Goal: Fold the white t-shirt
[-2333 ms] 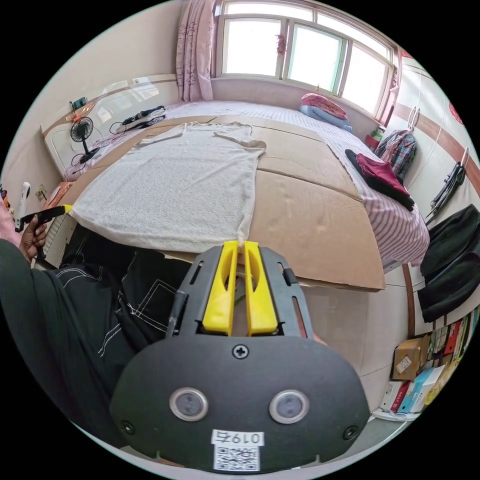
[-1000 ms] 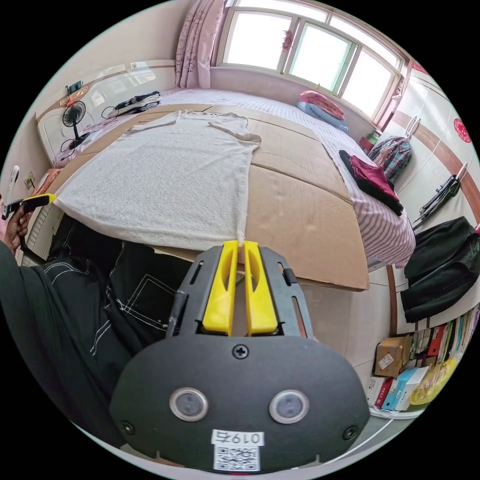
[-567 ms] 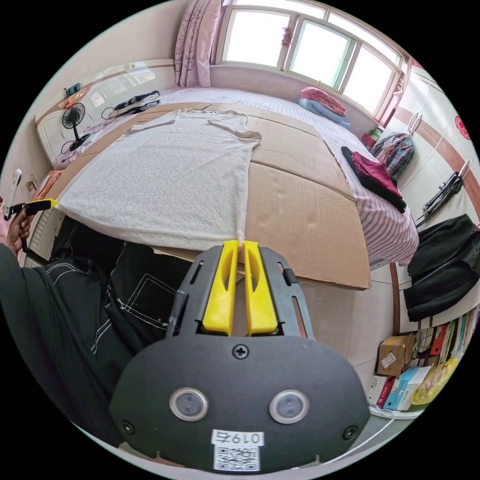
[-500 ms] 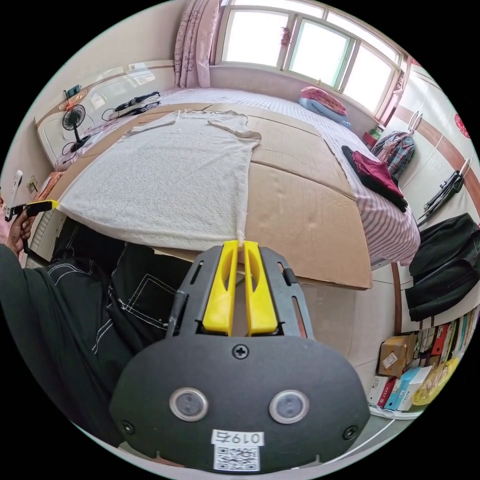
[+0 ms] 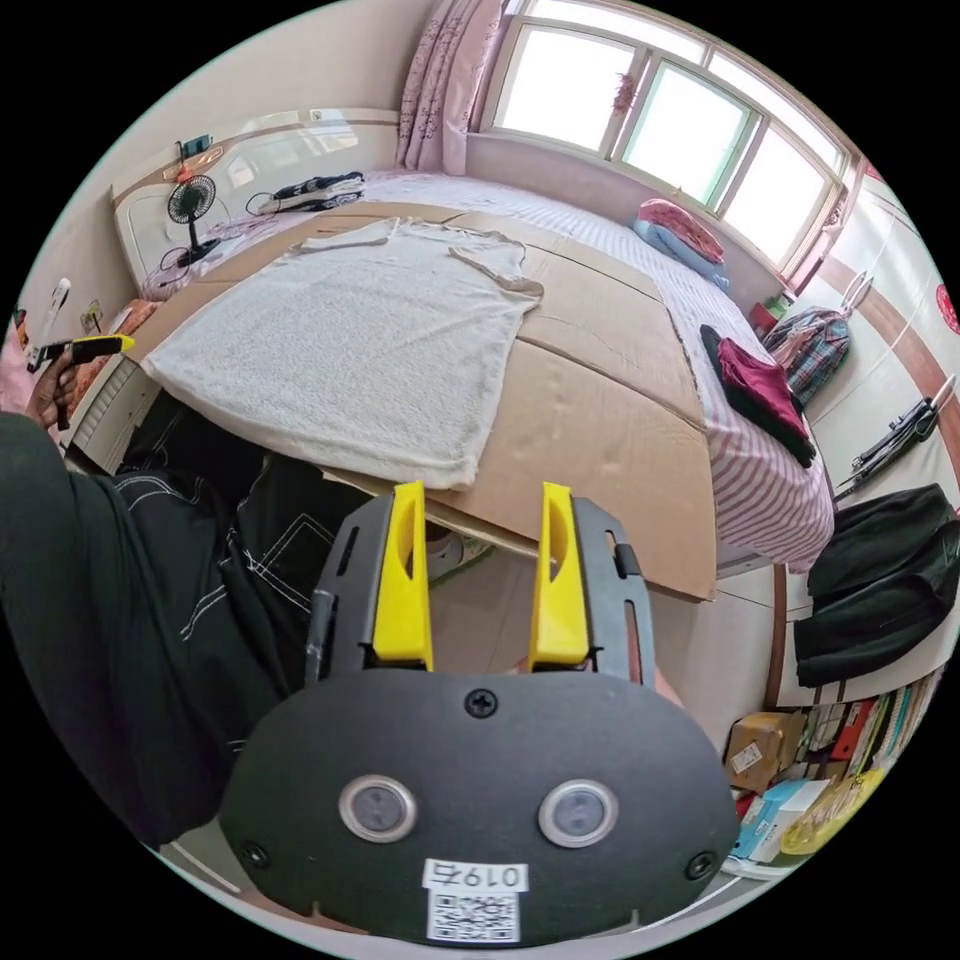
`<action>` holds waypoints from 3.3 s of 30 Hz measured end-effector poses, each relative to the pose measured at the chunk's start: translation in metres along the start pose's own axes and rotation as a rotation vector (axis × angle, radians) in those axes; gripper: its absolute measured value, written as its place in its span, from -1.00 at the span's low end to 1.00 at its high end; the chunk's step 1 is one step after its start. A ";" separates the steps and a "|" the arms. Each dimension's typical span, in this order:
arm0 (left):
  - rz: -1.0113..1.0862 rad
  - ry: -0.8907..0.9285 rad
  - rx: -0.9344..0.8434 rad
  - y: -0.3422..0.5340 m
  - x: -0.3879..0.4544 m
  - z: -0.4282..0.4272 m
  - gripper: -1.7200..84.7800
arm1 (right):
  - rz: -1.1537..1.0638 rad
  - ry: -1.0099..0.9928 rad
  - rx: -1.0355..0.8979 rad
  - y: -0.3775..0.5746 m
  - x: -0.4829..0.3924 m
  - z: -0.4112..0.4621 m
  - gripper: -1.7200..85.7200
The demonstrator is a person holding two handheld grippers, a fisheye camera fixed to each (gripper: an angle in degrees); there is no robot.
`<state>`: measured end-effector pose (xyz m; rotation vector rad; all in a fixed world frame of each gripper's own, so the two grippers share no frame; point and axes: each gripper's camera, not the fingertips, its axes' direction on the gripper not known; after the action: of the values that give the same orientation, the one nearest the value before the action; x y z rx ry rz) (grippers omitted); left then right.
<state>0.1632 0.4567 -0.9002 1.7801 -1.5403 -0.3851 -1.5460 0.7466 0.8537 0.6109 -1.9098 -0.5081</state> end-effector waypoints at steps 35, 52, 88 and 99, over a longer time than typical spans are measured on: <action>0.023 0.088 -0.071 -0.178 0.037 0.101 -0.91 | 0.177 -0.123 -0.025 -0.189 0.078 -0.012 -0.95; 0.026 0.031 -0.102 -0.225 0.034 0.109 -0.89 | 0.151 -0.062 -0.041 -0.242 0.095 -0.056 -0.87; -0.084 0.150 -0.099 -0.405 -0.020 0.169 -0.89 | 0.235 -0.192 -0.046 -0.441 0.198 -0.090 -0.87; -0.076 0.091 -0.102 -0.430 -0.023 0.174 -0.92 | 0.217 -0.158 -0.046 -0.470 0.217 -0.113 -0.88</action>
<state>0.3546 0.4236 -1.3216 1.7562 -1.3695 -0.4072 -1.4300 0.2362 0.7712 0.3365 -2.0782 -0.4696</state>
